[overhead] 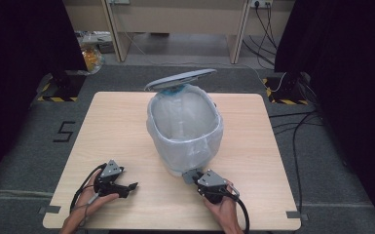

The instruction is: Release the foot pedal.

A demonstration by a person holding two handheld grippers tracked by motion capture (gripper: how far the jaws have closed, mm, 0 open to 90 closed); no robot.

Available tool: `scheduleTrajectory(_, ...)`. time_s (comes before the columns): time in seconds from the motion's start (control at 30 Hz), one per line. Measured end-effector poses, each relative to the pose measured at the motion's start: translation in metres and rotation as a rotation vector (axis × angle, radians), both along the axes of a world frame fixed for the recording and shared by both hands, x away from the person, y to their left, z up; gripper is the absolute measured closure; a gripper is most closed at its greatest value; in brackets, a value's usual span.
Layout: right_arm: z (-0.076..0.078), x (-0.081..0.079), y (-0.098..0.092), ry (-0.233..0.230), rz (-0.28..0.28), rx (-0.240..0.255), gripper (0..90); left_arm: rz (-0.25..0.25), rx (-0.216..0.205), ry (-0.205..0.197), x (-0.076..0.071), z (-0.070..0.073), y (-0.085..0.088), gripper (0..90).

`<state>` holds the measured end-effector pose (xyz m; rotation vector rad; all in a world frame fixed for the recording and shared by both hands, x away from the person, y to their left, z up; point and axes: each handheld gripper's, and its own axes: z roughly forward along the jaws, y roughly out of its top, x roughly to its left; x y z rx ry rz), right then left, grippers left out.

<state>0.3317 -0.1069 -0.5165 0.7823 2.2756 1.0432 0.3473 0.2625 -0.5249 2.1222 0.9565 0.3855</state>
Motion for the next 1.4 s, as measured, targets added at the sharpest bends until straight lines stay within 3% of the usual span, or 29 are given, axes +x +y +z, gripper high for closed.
scheduleTrajectory(0.1,0.0,0.001,-0.001,0.0,-0.011,0.008,69.5,-0.001,0.0,0.0,0.0,0.0,0.0,13.7)
scheduleTrajectory(0.33,0.003,0.001,-0.005,-0.007,-0.075,0.045,51.7,-0.001,0.0,0.0,0.0,0.0,0.0,13.7)
scheduleTrajectory(0.43,0.006,0.001,-0.008,0.01,-0.093,0.089,45.6,-0.001,0.001,-0.001,0.0,0.0,0.0,13.7)
scheduleTrajectory(0.53,0.008,-0.001,-0.01,0.02,-0.106,0.094,39.2,0.0,0.0,-0.001,0.0,0.0,0.0,13.7)
scheduleTrajectory(0.6,0.007,-0.002,-0.013,0.029,-0.109,0.074,37.9,0.0,-0.001,-0.001,0.0,0.0,0.0,13.7)
scheduleTrajectory(0.8,0.009,-0.003,-0.022,0.034,-0.122,0.117,38.0,0.001,-0.001,-0.001,0.0,0.0,0.0,13.7)
scheduleTrajectory(1.4,0.01,-0.013,-0.048,0.047,-0.163,0.156,29.9,0.0,-0.001,-0.001,0.0,0.0,0.0,13.7)
